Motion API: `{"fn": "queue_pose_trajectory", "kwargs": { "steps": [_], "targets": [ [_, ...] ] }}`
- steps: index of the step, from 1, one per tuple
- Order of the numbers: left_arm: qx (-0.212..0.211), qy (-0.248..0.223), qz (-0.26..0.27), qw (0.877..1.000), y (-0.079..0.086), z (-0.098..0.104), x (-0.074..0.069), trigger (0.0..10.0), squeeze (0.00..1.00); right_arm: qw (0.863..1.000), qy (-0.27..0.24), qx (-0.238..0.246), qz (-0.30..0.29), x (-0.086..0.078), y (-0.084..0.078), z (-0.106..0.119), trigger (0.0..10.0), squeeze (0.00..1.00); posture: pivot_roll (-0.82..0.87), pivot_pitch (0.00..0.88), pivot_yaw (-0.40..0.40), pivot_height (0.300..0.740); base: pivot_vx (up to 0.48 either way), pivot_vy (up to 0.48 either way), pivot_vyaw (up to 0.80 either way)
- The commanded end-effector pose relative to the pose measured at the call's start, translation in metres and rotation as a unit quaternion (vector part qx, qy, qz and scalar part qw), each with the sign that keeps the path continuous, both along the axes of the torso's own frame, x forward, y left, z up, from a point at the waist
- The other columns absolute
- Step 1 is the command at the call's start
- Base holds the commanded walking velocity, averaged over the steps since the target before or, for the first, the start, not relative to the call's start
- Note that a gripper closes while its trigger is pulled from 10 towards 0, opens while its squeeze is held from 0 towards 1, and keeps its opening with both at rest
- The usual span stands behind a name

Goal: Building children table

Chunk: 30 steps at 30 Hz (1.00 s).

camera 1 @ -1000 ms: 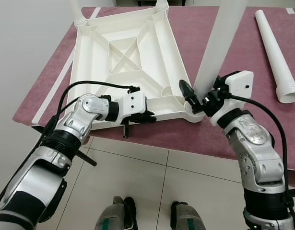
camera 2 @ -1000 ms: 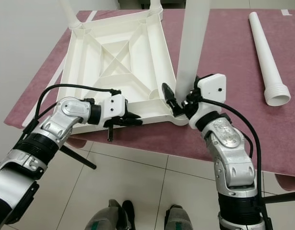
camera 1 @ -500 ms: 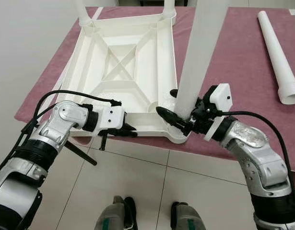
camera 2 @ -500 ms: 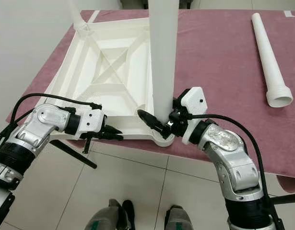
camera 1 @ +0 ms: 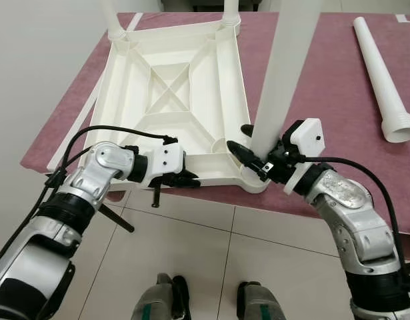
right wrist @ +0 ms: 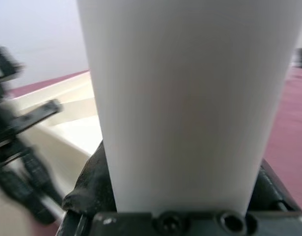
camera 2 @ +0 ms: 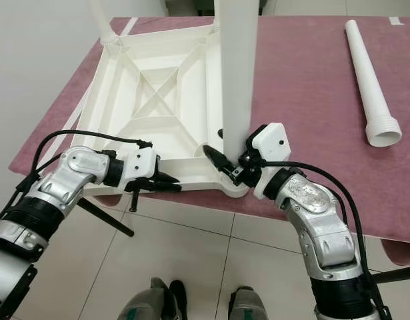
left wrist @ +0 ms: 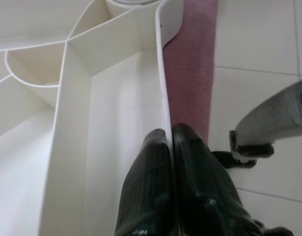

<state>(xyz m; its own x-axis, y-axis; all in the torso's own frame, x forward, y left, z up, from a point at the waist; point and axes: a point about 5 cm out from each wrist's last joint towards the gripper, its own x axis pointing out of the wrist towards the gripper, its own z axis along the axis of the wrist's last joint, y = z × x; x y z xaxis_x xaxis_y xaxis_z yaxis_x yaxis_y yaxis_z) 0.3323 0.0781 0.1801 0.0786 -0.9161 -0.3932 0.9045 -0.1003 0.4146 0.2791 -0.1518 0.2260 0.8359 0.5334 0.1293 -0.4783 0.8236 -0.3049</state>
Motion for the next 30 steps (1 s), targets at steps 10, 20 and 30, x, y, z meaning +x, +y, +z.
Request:
{"fn": "queue_pose_trajectory", "kwargs": {
  "steps": [10,20,30],
  "targets": [
    [-0.063,-0.043,0.045,0.996,-0.045,0.035,0.021,0.0,0.0,0.932,0.083,0.021,-0.353,0.019,-0.034,-0.048,0.0,0.0,-0.13,0.178,0.166,0.74,0.0,0.0,0.0],
    [-0.05,-0.045,0.09,0.994,-0.046,0.023,0.026,10.0,0.96,0.931,0.056,0.072,-0.352,0.014,-0.014,-0.045,10.0,0.0,-0.14,0.184,0.172,0.74,0.0,0.0,0.0],
    [-0.101,-0.026,0.104,0.989,-0.035,0.022,0.025,10.0,0.61,0.948,0.024,0.078,-0.309,0.016,-0.007,-0.035,10.0,0.0,-0.12,0.184,0.164,0.74,0.0,0.0,0.0]
  ]
}}
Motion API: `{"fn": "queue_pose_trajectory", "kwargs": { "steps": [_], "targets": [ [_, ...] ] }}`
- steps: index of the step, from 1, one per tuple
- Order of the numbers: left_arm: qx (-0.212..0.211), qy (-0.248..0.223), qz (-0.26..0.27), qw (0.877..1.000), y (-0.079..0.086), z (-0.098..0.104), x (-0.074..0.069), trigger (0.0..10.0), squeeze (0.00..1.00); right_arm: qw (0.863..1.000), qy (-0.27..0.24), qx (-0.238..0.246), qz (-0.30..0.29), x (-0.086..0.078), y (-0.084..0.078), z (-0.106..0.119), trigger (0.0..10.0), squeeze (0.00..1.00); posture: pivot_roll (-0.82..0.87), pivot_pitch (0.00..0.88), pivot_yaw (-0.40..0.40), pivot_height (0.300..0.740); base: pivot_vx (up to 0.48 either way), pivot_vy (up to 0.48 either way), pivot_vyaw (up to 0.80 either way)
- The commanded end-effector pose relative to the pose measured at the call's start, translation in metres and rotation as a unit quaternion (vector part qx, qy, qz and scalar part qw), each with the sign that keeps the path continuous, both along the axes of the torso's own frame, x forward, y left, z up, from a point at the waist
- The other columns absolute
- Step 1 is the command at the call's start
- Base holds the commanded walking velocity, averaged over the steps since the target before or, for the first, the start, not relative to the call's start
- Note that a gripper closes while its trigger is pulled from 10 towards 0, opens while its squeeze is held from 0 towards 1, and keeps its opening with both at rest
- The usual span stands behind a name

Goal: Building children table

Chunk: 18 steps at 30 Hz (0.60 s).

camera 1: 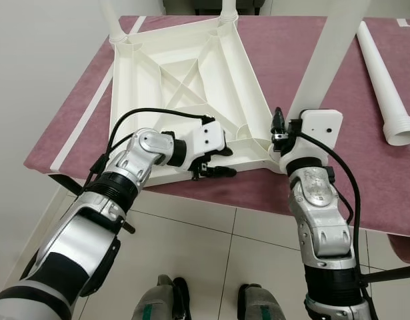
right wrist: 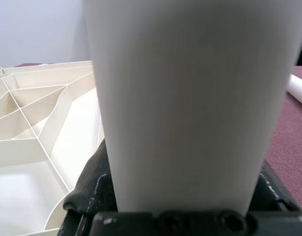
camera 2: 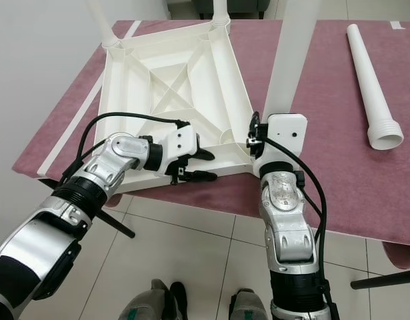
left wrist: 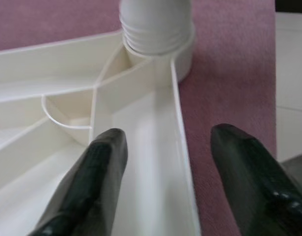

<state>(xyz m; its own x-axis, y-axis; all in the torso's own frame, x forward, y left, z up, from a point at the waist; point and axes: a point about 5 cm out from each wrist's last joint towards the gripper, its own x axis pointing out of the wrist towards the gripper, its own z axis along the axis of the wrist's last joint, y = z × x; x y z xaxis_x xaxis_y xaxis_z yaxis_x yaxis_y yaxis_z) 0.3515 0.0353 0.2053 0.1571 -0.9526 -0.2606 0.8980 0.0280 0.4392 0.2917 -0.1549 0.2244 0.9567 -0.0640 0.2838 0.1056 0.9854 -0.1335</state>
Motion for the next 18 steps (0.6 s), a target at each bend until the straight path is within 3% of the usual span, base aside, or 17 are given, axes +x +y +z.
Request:
{"fn": "queue_pose_trajectory", "kwargs": {
  "steps": [1,2,3,6,7,10,11,16,17,18],
  "targets": [
    [-0.032,-0.011,0.067,0.997,0.007,-0.003,0.006,10.0,0.61,0.996,0.084,0.002,-0.009,0.004,-0.004,-0.033,10.0,0.0,-0.12,0.184,0.164,0.74,0.0,0.0,0.0],
    [-0.046,-0.013,0.067,0.997,0.008,0.0,0.006,10.0,0.0,0.997,0.08,0.0,-0.011,0.005,-0.005,-0.031,10.0,0.0,-0.12,0.184,0.163,0.74,0.0,0.0,0.0],
    [-0.079,-0.018,0.071,0.994,0.011,0.006,0.005,10.0,0.0,0.997,0.075,-0.004,-0.001,0.005,-0.005,-0.029,10.0,0.0,-0.13,0.183,0.164,0.74,0.0,0.0,0.0],
    [-0.105,-0.021,0.077,0.991,0.014,0.011,0.004,10.0,0.0,0.997,0.072,-0.009,0.008,0.005,-0.006,-0.027,10.0,0.0,-0.13,0.183,0.166,0.74,0.0,0.0,0.0],
    [-0.144,-0.025,0.094,0.985,0.025,0.017,-0.001,10.0,0.0,0.997,0.071,-0.02,0.029,0.003,-0.006,-0.026,10.0,0.0,-0.13,0.182,0.167,0.74,0.0,0.0,0.0],
    [-0.153,-0.025,0.101,0.983,0.029,0.016,-0.005,10.0,0.0,0.997,0.072,-0.023,0.032,0.001,-0.007,-0.027,10.0,0.0,-0.13,0.182,0.168,0.74,0.0,0.0,0.0],
    [-0.157,-0.026,0.109,0.981,0.033,0.015,-0.008,10.0,0.0,0.996,0.073,-0.023,0.036,0.0,-0.008,-0.027,10.0,1.0,-0.13,0.182,0.169,0.74,0.0,0.0,0.0],
    [-0.152,-0.031,0.124,0.98,0.043,0.011,-0.017,10.0,0.0,0.996,0.067,-0.013,0.056,-0.001,-0.008,-0.026,10.0,1.0,-0.11,0.18,0.165,0.74,0.0,0.0,0.0],
    [-0.149,-0.033,0.129,0.98,0.046,0.01,-0.019,10.0,0.0,0.996,0.059,-0.012,0.073,-0.002,-0.007,-0.022,10.0,0.11,-0.11,0.18,0.165,0.74,0.0,0.0,0.0],
    [-0.149,-0.033,0.129,0.98,0.046,0.01,-0.019,10.0,0.0,0.996,0.059,-0.012,0.073,-0.002,-0.007,-0.022,10.0,0.11,-0.11,0.18,0.165,0.74,0.0,0.0,0.0]
  ]
}}
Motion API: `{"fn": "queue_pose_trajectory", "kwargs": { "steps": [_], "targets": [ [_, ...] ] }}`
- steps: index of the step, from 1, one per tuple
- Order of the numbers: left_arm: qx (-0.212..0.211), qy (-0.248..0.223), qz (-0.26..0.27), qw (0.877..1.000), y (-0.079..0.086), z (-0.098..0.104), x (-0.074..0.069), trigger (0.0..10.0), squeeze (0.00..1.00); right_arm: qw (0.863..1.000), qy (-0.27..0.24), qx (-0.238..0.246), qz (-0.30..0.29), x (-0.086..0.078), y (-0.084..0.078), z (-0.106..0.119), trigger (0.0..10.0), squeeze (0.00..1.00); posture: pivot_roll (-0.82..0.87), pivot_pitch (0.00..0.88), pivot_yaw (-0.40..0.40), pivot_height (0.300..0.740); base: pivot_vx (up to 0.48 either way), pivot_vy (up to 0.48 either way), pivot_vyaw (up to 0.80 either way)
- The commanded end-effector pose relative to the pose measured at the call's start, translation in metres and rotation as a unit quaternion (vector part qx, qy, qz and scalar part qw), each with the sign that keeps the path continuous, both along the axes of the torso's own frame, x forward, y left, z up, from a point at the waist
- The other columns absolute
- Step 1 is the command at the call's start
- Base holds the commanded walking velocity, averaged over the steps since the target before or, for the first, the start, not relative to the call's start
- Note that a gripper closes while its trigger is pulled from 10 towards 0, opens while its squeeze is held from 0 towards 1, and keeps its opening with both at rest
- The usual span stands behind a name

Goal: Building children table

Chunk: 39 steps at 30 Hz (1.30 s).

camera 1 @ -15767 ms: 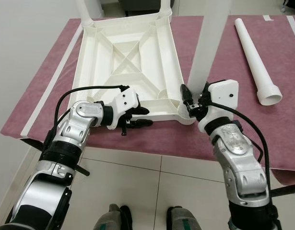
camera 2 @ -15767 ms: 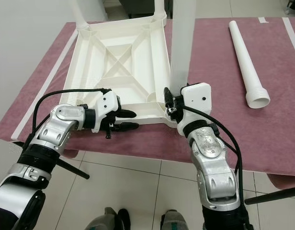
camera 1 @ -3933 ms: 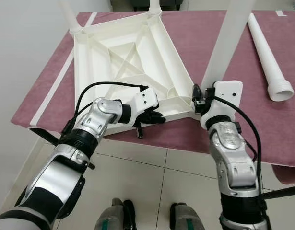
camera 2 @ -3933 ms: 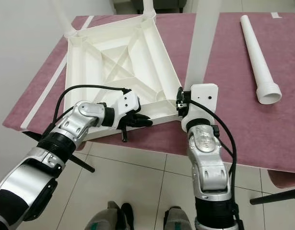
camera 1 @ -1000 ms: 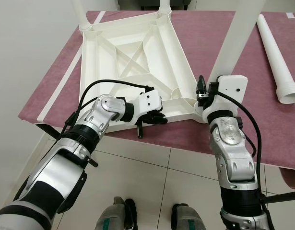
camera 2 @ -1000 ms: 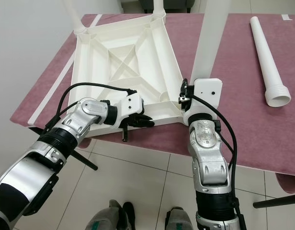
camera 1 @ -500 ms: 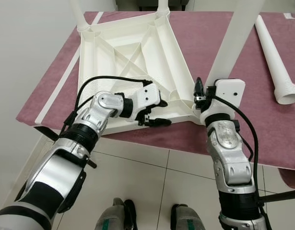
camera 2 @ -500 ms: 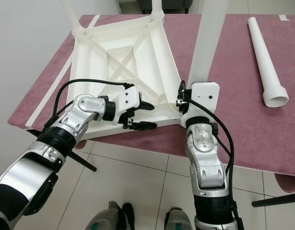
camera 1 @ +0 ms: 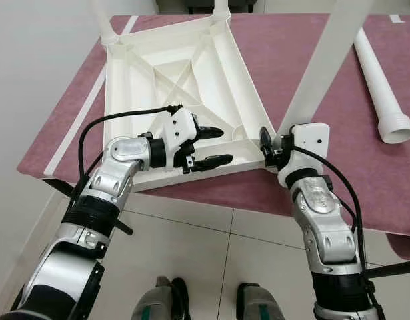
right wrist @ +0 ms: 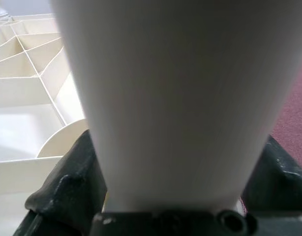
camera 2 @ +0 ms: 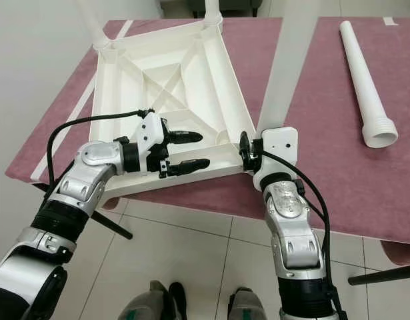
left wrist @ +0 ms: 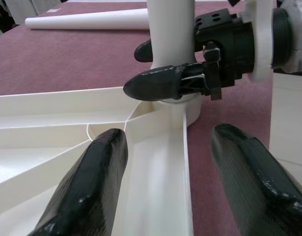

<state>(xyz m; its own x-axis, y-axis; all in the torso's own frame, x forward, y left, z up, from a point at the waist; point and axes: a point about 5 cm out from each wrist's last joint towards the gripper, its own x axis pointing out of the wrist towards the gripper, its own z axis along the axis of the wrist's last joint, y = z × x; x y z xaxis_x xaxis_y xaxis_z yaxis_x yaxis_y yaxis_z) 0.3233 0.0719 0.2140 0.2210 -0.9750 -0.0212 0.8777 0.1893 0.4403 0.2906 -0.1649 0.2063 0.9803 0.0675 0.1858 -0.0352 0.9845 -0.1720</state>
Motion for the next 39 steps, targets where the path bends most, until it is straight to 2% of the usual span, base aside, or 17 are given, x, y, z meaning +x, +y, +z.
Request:
{"fn": "queue_pose_trajectory", "kwargs": {
  "steps": [1,8,13,14,15,16,17,22,23,24,25,27,29,33,35,37,39],
  "targets": [
    [-0.028,-0.007,0.104,0.994,0.013,0.0,0.007,10.0,0.0,0.999,-0.001,0.009,0.032,-0.002,0.004,0.001,10.0,0.0,-0.11,0.177,0.16,0.74,0.0,0.0,0.0],
    [-0.028,-0.005,0.119,0.992,0.019,-0.002,0.006,10.0,0.0,0.997,-0.023,0.01,0.068,-0.006,0.002,0.012,10.0,0.0,-0.11,0.172,0.155,0.74,0.0,0.0,0.0],
    [-0.04,0.004,0.155,0.987,0.025,-0.002,0.001,10.0,0.0,0.995,-0.022,0.008,0.102,-0.021,-0.011,0.015,10.0,0.0,-0.11,0.165,0.153,0.74,0.0,0.0,0.0],
    [-0.047,0.009,0.166,0.985,0.028,-0.001,-0.001,10.0,0.0,0.993,-0.012,0.006,0.115,-0.03,-0.016,0.012,10.0,0.0,-0.11,0.161,0.154,0.74,0.0,0.0,0.0],
    [-0.051,0.011,0.173,0.984,0.03,-0.001,-0.003,10.0,0.39,0.992,-0.001,0.002,0.124,-0.038,-0.02,0.008,10.0,0.0,-0.12,0.161,0.155,0.74,0.0,0.0,0.0],
    [-0.051,0.011,0.173,0.984,0.03,-0.001,-0.003,10.0,0.39,0.992,-0.001,0.002,0.124,-0.038,-0.02,0.008,10.0,0.0,-0.12,0.161,0.155,0.74,0.0,0.0,0.0],
    [-0.054,0.016,0.176,0.983,0.032,-0.001,-0.004,10.0,1.0,0.991,0.012,0.0,0.131,-0.043,-0.024,0.004,10.0,0.0,-0.12,0.159,0.156,0.74,0.0,0.0,0.0],
    [-0.045,0.021,0.175,0.983,0.031,-0.003,-0.008,10.0,1.0,0.987,0.058,-0.015,0.148,-0.057,-0.032,-0.013,10.0,0.0,-0.12,0.155,0.159,0.74,0.0,0.0,0.0],
    [-0.037,0.02,0.172,0.984,0.031,-0.005,-0.009,10.0,0.8,0.986,0.065,-0.017,0.15,-0.058,-0.033,-0.016,10.0,0.0,-0.13,0.152,0.159,0.74,0.0,0.0,0.0],
    [-0.037,0.02,0.172,0.984,0.031,-0.005,-0.009,10.0,0.8,0.986,0.065,-0.017,0.15,-0.058,-0.033,-0.016,10.0,0.0,-0.13,0.152,0.159,0.74,0.0,0.0,0.0],
    [-0.014,0.016,0.185,0.982,0.034,-0.009,-0.008,10.0,0.0,0.985,0.079,-0.026,0.148,-0.062,-0.037,-0.022,10.0,0.0,-0.13,0.148,0.161,0.74,0.0,0.0,0.0],
    [-0.008,0.015,0.189,0.982,0.035,-0.01,-0.008,10.0,0.0,0.985,0.083,-0.028,0.147,-0.063,-0.038,-0.024,10.0,0.0,-0.13,0.148,0.161,0.74,0.0,0.0,0.0],
    [0.031,0.003,0.225,0.974,0.045,-0.013,-0.003,10.0,0.0,0.984,0.096,-0.032,0.147,-0.066,-0.042,-0.029,10.0,0.0,-0.13,0.144,0.165,0.74,0.0,0.0,0.0],
    [0.054,0.003,0.251,0.966,0.057,-0.014,-0.003,10.0,0.0,0.981,0.106,-0.04,0.155,-0.068,-0.042,-0.031,10.0,0.0,-0.12,0.139,0.168,0.74,0.0,0.0,0.0],
    [0.066,0.01,0.267,0.961,0.068,-0.014,-0.005,10.0,0.0,0.974,0.109,-0.048,0.193,-0.071,-0.032,-0.029,10.0,0.0,-0.12,0.134,0.167,0.74,0.0,0.0,0.0],
    [0.068,0.012,0.273,0.96,0.071,-0.014,-0.005,10.0,0.0,0.97,0.11,-0.053,0.209,-0.072,-0.028,-0.028,10.0,0.0,-0.12,0.133,0.167,0.74,0.0,0.0,0.0],
    [0.073,0.02,0.283,0.956,0.074,-0.017,-0.006,10.0,0.0,0.955,0.114,-0.071,0.265,-0.077,-0.015,-0.024,10.0,0.0,-0.11,0.131,0.165,0.74,0.0,0.0,0.0]
  ]
}}
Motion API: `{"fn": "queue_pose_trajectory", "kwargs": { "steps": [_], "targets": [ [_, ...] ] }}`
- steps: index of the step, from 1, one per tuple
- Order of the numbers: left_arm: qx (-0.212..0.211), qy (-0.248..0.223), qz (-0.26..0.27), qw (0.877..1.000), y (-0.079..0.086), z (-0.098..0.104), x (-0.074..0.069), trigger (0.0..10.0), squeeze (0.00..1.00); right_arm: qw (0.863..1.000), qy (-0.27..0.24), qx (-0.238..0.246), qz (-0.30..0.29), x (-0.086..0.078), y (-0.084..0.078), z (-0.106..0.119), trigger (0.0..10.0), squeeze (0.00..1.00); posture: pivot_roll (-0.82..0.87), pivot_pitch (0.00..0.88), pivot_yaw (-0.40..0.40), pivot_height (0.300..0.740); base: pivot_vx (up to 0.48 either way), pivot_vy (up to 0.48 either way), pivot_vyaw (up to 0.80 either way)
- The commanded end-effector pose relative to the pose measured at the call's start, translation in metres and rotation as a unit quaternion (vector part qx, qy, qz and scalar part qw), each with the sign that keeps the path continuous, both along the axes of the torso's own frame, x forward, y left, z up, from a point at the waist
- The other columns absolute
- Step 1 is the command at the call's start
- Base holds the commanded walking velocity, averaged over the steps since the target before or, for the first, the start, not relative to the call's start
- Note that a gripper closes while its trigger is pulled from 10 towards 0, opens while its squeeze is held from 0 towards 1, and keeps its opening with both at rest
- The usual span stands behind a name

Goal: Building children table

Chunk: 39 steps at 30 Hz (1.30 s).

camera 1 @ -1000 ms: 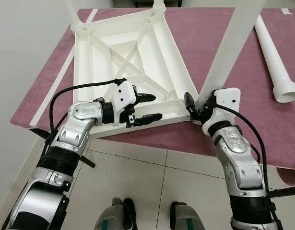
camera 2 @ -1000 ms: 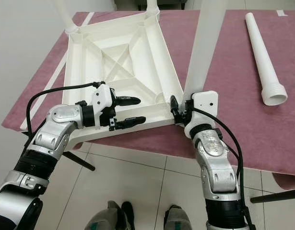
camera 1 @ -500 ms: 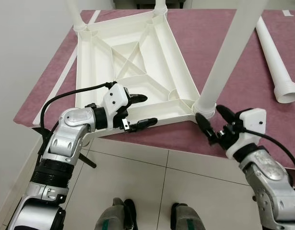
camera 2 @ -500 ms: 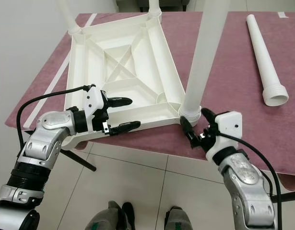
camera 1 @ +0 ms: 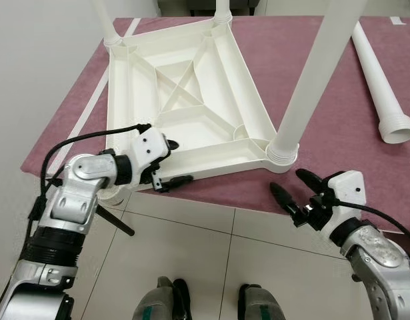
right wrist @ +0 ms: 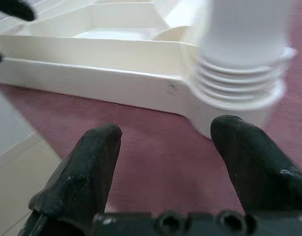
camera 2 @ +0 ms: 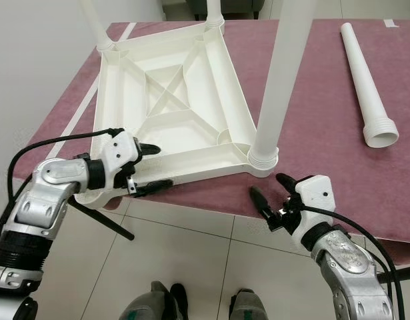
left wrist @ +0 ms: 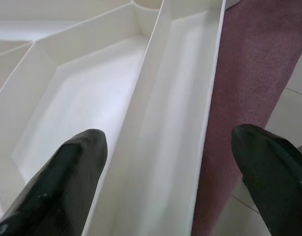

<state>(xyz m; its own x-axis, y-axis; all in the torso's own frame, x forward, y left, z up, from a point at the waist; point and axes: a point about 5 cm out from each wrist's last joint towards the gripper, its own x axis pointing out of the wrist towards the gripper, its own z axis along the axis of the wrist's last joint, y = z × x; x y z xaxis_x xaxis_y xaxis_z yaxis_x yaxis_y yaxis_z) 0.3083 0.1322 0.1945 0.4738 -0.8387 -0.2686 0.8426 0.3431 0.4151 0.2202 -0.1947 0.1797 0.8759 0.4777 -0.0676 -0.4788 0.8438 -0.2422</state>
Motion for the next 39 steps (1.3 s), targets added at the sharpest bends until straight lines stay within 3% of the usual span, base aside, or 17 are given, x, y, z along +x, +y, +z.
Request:
{"fn": "queue_pose_trajectory", "kwargs": {
  "steps": [1,2,4,7,13,14,18,19,21,26,30,34,35,36,37,38,39],
  "targets": [
    [-0.026,-0.05,0.138,0.989,0.013,0.002,0.009,10.0,0.0,0.998,0.007,0.002,0.057,-0.007,0.015,0.003,10.0,0.0,-0.11,0.131,0.165,0.74,0.0,0.0,0.0],
    [-0.023,-0.045,0.142,0.989,0.014,0.0,0.009,10.0,0.0,0.995,0.013,-0.011,0.102,-0.011,0.024,0.005,10.0,0.0,-0.11,0.13,0.164,0.74,0.0,0.0,0.0],
    [-0.023,-0.045,0.142,0.989,0.014,0.0,0.009,10.0,0.0,0.995,0.013,-0.011,0.102,-0.011,0.024,0.005,10.0,0.0,-0.11,0.13,0.164,0.74,0.0,0.0,0.0],
    [-0.012,-0.04,0.146,0.988,0.014,-0.003,0.009,10.0,0.0,0.986,0.014,-0.035,0.16,-0.015,0.037,0.01,10.0,0.0,-0.11,0.132,0.16,0.74,0.0,0.0,0.0],
    [0.005,-0.026,0.151,0.988,0.016,-0.009,0.008,10.0,0.0,0.978,-0.051,-0.12,0.164,0.014,0.051,0.02,10.0,0.0,-0.11,0.133,0.164,0.74,0.0,0.0,0.0],
    [0.005,-0.026,0.151,0.988,0.016,-0.009,0.008,10.0,0.0,0.978,-0.051,-0.12,0.164,0.014,0.051,0.02,10.0,0.0,-0.11,0.133,0.164,0.74,0.0,0.0,0.0],
    [0.007,-0.014,0.148,0.989,0.012,-0.014,0.005,10.0,0.0,0.957,-0.073,-0.24,0.147,0.045,0.051,0.021,10.0,0.0,-0.1,0.142,0.161,0.74,0.0,0.0,0.0],
    [0.007,-0.014,0.148,0.989,0.012,-0.014,0.005,10.0,0.0,0.957,-0.073,-0.24,0.147,0.045,0.051,0.021,10.0,0.0,-0.1,0.142,0.161,0.74,0.0,0.0,0.0],
    [0.002,-0.009,0.144,0.99,0.005,-0.016,0.004,10.0,0.0,0.944,-0.07,-0.289,0.144,0.056,0.047,0.02,10.0,0.0,-0.1,0.145,0.157,0.74,0.0,0.0,0.0],
    [-0.004,-0.006,0.139,0.99,0.001,-0.016,0.002,10.0,0.0,0.938,-0.061,-0.312,0.137,0.064,0.043,0.019,10.0,0.0,-0.1,0.148,0.154,0.74,0.0,0.0,0.0],
    [-0.014,0.01,0.137,0.99,-0.002,-0.019,-0.004,10.0,0.0,0.92,-0.026,-0.355,0.166,0.07,0.034,0.012,10.0,0.0,-0.11,0.152,0.153,0.74,0.0,0.0,0.0],
    [-0.028,0.022,0.147,0.988,-0.006,-0.02,-0.009,10.0,0.0,0.914,-0.023,-0.368,0.169,0.076,0.032,0.01,10.0,0.0,-0.1,0.159,0.153,0.74,0.0,0.0,0.0],
    [-0.029,0.025,0.155,0.987,-0.006,-0.022,-0.01,10.0,0.0,0.913,-0.02,-0.37,0.171,0.077,0.033,0.01,9.1,0.0,-0.1,0.163,0.15,0.74,0.0,0.0,0.0],
    [-0.029,0.025,0.155,0.987,-0.006,-0.022,-0.01,10.0,0.0,0.913,-0.02,-0.37,0.171,0.077,0.033,0.01,9.1,0.0,-0.1,0.163,0.15,0.74,0.0,0.0,0.0],
    [-0.029,0.028,0.16,0.986,-0.007,-0.023,-0.011,10.0,0.0,0.912,-0.019,-0.372,0.173,0.078,0.033,0.01,7.3,0.0,-0.1,0.164,0.148,0.74,0.0,0.0,0.0],
    [-0.027,0.029,0.166,0.985,-0.007,-0.026,-0.012,10.0,0.0,0.91,-0.02,-0.376,0.173,0.081,0.034,0.01,4.7,0.0,-0.1,0.164,0.146,0.74,0.0,0.0,0.0],
    [-0.025,0.03,0.174,0.984,-0.007,-0.028,-0.011,10.0,0.0,0.908,-0.022,-0.381,0.173,0.083,0.035,0.01,4.2,0.0,-0.09,0.166,0.145,0.74,0.0,0.0,0.0]
  ]
}}
